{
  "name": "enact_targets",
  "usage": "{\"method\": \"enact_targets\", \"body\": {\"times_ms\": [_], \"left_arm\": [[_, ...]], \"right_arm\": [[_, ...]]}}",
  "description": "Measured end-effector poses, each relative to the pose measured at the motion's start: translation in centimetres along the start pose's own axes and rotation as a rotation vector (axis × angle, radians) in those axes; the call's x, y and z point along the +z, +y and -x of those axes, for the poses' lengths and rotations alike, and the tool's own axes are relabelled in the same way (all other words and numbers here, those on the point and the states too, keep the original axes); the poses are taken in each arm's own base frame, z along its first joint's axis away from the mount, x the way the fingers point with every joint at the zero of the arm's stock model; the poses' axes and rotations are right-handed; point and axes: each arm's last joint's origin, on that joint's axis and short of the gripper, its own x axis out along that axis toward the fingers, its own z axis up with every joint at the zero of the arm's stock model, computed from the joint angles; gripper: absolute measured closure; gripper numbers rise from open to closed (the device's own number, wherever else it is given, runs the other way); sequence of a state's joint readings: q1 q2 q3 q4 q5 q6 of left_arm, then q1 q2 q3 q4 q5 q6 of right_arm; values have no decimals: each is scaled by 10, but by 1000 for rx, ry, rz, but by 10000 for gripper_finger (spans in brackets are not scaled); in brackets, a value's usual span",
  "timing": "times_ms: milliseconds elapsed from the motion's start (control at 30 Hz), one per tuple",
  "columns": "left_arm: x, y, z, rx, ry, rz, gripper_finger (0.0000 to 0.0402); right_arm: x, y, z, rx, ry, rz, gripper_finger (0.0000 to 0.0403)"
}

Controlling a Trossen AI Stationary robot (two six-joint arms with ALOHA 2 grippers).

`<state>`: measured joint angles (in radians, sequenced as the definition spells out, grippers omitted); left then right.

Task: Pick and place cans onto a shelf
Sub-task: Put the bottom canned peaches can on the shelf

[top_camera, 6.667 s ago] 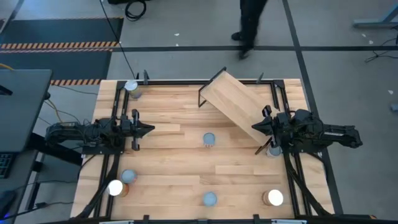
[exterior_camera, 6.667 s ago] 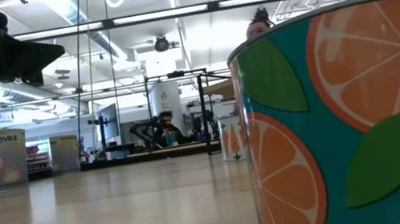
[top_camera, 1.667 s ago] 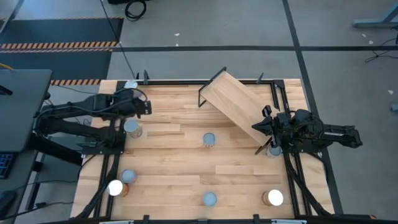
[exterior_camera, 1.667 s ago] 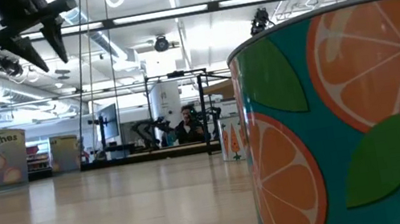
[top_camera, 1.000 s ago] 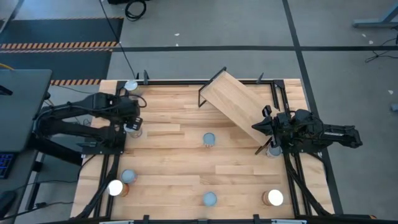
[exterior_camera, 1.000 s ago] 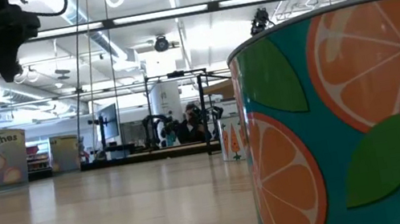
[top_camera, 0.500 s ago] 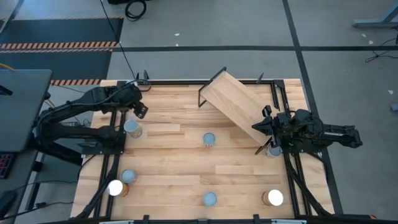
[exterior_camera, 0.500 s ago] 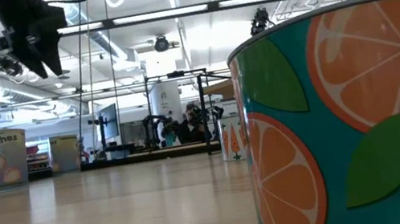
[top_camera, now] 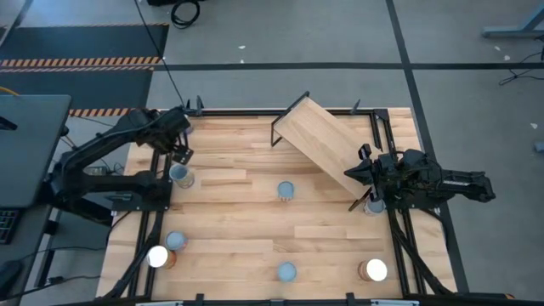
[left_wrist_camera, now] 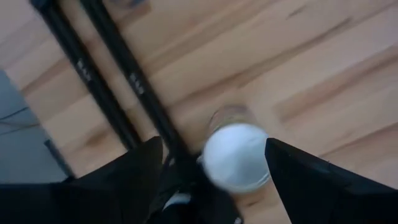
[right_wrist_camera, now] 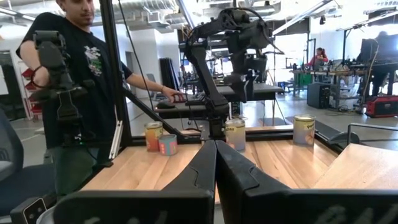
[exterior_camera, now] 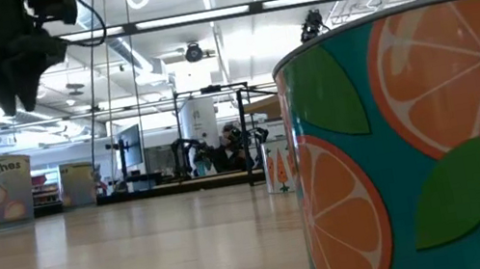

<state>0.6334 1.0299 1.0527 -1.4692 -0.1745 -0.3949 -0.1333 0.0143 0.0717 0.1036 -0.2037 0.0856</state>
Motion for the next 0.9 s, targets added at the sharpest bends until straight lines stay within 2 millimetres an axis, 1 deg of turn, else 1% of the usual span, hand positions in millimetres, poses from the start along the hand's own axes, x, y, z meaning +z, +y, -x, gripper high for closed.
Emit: {"method": "enact_targets", "body": {"times_ms": [67, 133, 200, 300, 400, 533, 633, 767, 900], "left_arm": [[1, 2, -1, 6, 6, 8, 108], [0, 2, 0, -6, -10, 55, 108], [-2, 2, 2, -35, -9, 79, 108], [2, -1, 2, -94, -38, 100, 110], [4, -3, 3, -154, -48, 81, 110], [0, -4, 3, -134, -20, 57, 110], [-4, -5, -7, -97, 29, 22, 110], [-13, -8, -34, -60, 124, -21, 95], [-17, -12, -53, -81, 154, -22, 86]], "right_arm": [[0, 0, 0, 0, 0, 0, 392], [0, 0, 0, 0, 0, 0, 392], [0, 0, 0, 0, 0, 0, 392], [0, 0, 0, 0, 0, 0, 392], [0, 0, 0, 0, 0, 0, 392], [0, 0, 0, 0, 0, 0, 392], [0, 0, 0, 0, 0, 0, 392], [0, 0, 0, 0, 0, 0, 392], [0, 0, 0, 0, 0, 0, 392]]}}
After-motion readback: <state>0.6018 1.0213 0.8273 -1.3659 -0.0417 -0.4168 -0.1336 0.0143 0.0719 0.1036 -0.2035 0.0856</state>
